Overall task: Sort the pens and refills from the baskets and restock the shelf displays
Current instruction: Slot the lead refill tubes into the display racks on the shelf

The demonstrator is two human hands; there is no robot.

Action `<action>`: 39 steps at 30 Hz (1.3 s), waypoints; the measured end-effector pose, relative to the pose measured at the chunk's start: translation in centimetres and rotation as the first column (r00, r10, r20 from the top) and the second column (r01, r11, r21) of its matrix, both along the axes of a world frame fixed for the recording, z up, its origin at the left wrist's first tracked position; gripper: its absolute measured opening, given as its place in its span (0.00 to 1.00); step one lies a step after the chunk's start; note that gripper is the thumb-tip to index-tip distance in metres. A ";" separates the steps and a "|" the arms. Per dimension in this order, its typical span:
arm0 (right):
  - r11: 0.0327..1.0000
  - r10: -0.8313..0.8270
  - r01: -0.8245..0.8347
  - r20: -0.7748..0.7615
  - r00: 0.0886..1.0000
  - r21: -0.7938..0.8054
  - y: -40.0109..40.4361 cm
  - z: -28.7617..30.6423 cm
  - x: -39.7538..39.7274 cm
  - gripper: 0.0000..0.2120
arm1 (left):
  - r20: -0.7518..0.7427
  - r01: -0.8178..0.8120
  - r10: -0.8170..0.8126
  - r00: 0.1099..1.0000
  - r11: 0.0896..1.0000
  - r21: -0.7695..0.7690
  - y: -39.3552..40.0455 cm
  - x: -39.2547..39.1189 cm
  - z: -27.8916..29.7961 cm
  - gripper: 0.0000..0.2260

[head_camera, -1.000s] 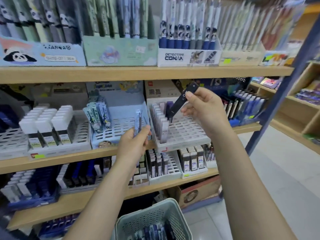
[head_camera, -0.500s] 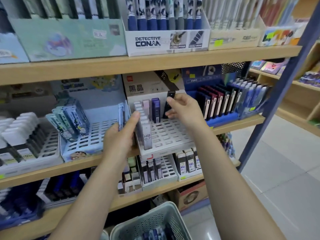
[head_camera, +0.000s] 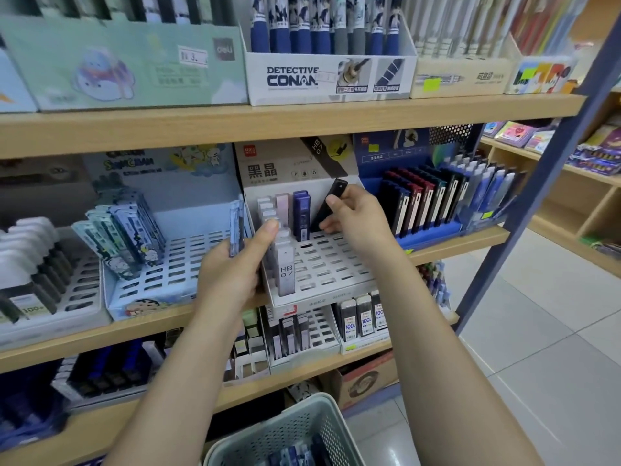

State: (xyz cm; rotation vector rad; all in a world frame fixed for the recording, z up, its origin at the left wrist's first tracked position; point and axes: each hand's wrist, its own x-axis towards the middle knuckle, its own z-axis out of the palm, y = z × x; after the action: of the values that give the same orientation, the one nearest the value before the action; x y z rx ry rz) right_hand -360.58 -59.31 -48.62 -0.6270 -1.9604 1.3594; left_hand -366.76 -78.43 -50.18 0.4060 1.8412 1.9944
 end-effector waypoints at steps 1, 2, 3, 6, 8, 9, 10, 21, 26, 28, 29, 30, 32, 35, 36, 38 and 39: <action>1.000 -0.003 0.002 0.006 1.000 0.025 -0.1 0.0 0.0 0.06 | 0.004 0.005 -0.005 1.000 1.000 0.003 0.0 0.0 0.0 0.28; 0.999 -0.003 0.002 0.010 1.000 0.045 -0.2 0.0 0.0 0.05 | 0.008 0.011 -0.011 1.000 1.000 0.008 0.0 0.0 0.0 0.29; 0.998 -0.003 0.002 0.015 1.000 0.064 -0.2 0.1 -0.1 0.04 | 0.012 0.016 -0.016 1.000 1.000 0.013 0.0 0.0 0.0 0.30; 0.994 -0.004 -0.001 0.043 0.999 0.113 -0.5 0.1 -0.2 0.04 | 0.014 0.016 -0.016 1.000 0.999 0.030 0.0 0.1 0.0 0.27; 0.990 -0.005 -0.005 0.075 0.997 0.140 -0.7 0.2 -0.3 0.05 | 0.015 0.012 -0.012 1.000 0.999 0.033 0.1 0.1 -0.1 0.26; 0.988 -0.004 -0.008 0.084 0.996 0.152 -0.8 0.2 -0.3 0.06 | 0.013 0.011 -0.012 1.000 0.999 0.032 0.0 0.1 -0.1 0.26; 0.987 -0.005 -0.009 0.089 0.996 0.162 -0.9 0.3 -0.3 0.06 | 0.014 0.013 -0.013 1.000 0.999 0.031 0.0 0.2 -0.1 0.27; 0.999 0.005 -0.012 0.125 0.992 0.053 -0.9 0.2 -0.4 0.08 | 0.007 -0.030 0.029 1.000 0.999 0.030 0.0 0.5 0.2 0.20; 0.999 -0.048 0.046 0.116 0.992 0.022 -1.2 0.0 -0.9 0.09 | 0.016 -0.022 0.021 1.000 0.999 0.042 0.1 0.3 0.0 0.21; 0.993 -0.107 0.103 0.062 0.992 0.064 -1.2 0.3 -0.5 0.10 | 0.018 -0.031 0.031 0.999 0.999 0.035 0.2 0.3 0.0 0.20; 0.989 -0.120 0.118 0.019 0.993 0.094 -1.2 0.5 -0.1 0.10 | 0.015 -0.034 0.033 0.999 0.999 0.031 0.2 0.3 -0.1 0.19; 0.986 -0.108 0.111 -0.023 0.994 0.127 -1.1 0.8 0.3 0.11 | 0.018 -0.031 0.030 0.999 0.999 0.024 0.2 0.3 0.0 0.20; 0.977 -0.036 0.047 -0.058 0.998 0.207 -1.1 1.2 1.0 0.11 | 0.023 -0.013 0.012 1.000 1.000 0.015 0.1 0.1 0.0 0.22; 0.936 -0.010 0.000 0.027 1.000 0.351 -1.1 1.0 1.1 0.14 | 0.011 -0.020 0.020 1.000 1.000 -0.010 0.0 -0.1 0.0 0.21; 0.930 -0.020 0.002 0.045 0.999 0.368 -1.0 1.0 1.1 0.14 | -0.001 -0.023 0.023 1.000 1.000 -0.016 -0.1 0.0 0.0 0.21; 0.934 -0.030 0.014 0.037 0.999 0.356 -1.0 1.1 1.2 0.14 | -0.020 -0.002 0.002 1.000 1.000 -0.009 -0.3 0.2 0.2 0.22; 0.939 -0.029 0.019 0.023 0.999 0.343 -1.2 1.4 1.3 0.14 | -0.026 0.019 -0.019 0.999 1.000 -0.001 -0.6 0.3 0.3 0.21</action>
State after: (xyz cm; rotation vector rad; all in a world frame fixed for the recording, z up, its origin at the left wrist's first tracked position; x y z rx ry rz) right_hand -359.24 -60.48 -47.27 -0.5018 -2.1373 0.9634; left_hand -366.48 -78.98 -49.93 0.4502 1.8462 1.9850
